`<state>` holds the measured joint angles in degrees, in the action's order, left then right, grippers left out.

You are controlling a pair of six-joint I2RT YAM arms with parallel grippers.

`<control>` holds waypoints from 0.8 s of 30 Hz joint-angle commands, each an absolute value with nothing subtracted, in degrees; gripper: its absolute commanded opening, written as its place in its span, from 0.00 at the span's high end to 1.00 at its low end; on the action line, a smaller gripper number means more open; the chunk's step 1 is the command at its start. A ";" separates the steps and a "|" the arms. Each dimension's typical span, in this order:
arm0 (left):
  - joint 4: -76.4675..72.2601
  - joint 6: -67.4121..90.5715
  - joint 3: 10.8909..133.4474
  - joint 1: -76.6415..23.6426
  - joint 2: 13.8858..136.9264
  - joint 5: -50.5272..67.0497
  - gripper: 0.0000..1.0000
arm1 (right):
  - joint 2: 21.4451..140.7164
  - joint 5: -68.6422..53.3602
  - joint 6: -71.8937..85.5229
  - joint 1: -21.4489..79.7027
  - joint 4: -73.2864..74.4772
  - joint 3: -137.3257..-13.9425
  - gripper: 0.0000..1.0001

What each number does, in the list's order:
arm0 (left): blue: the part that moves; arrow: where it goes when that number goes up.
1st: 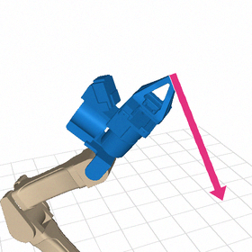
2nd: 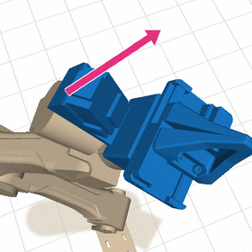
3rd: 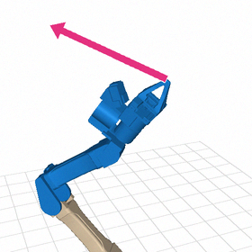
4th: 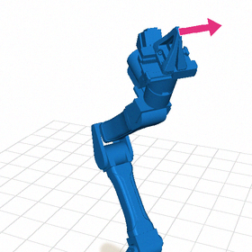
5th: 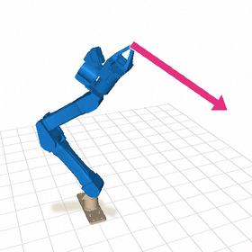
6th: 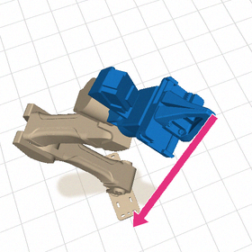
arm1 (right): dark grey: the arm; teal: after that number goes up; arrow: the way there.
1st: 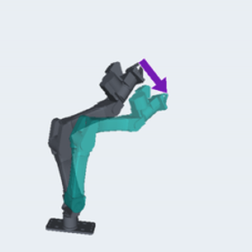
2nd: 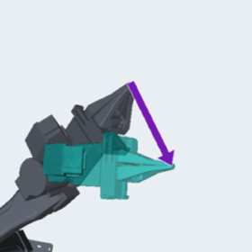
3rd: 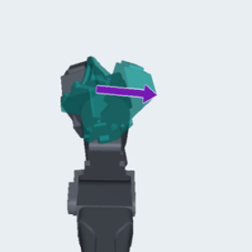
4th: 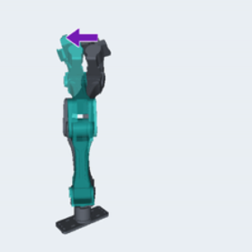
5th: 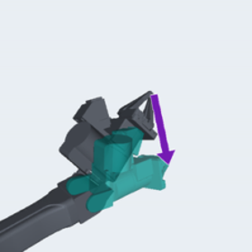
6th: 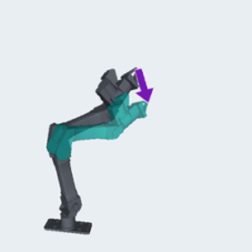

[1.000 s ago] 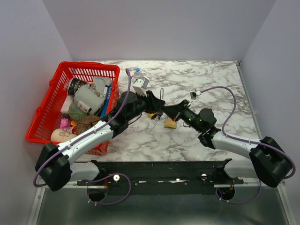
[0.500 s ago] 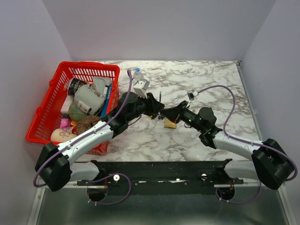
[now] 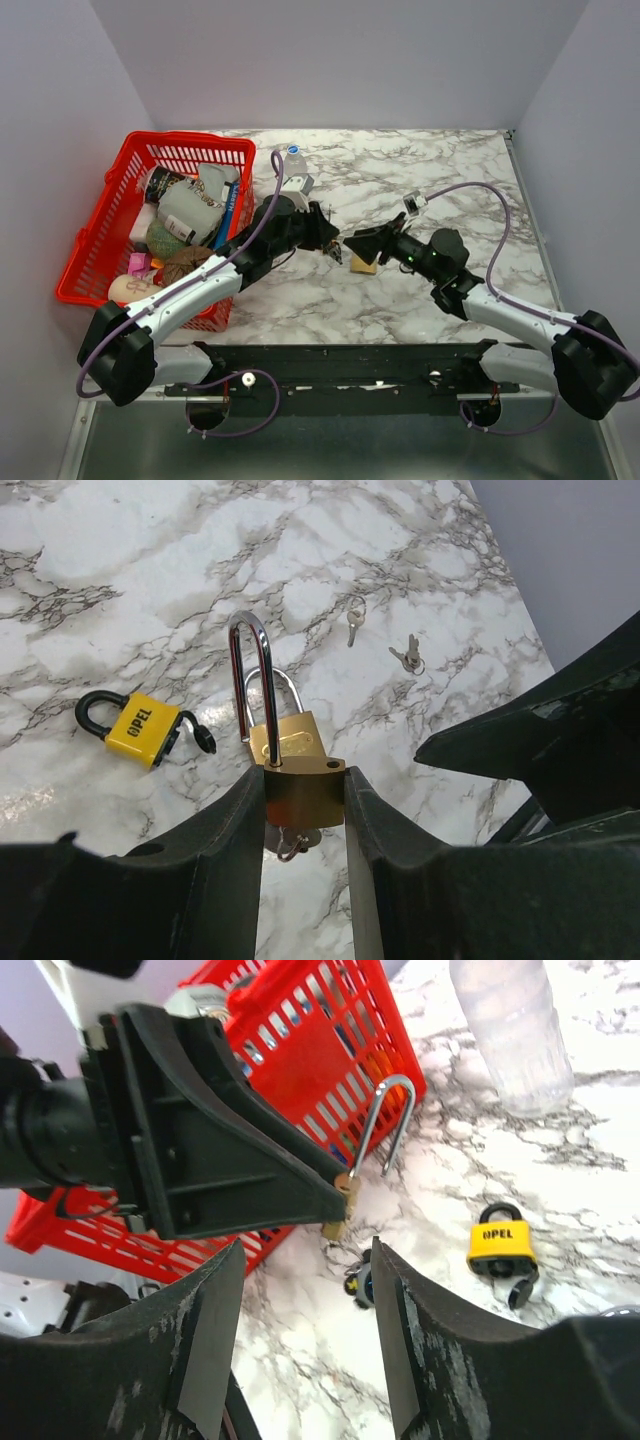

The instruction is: Unlock with the key

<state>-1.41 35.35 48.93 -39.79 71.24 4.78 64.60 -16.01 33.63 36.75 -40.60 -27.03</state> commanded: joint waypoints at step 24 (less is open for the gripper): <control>-2.02 37.27 48.52 -39.37 71.81 5.10 1.00 | 80.86 -12.31 31.20 41.04 -51.94 -32.87 0.52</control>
<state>-0.71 36.47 48.93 -39.70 71.59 4.75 79.24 -15.64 31.46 40.58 -46.00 -31.20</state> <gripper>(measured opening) 0.405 0.488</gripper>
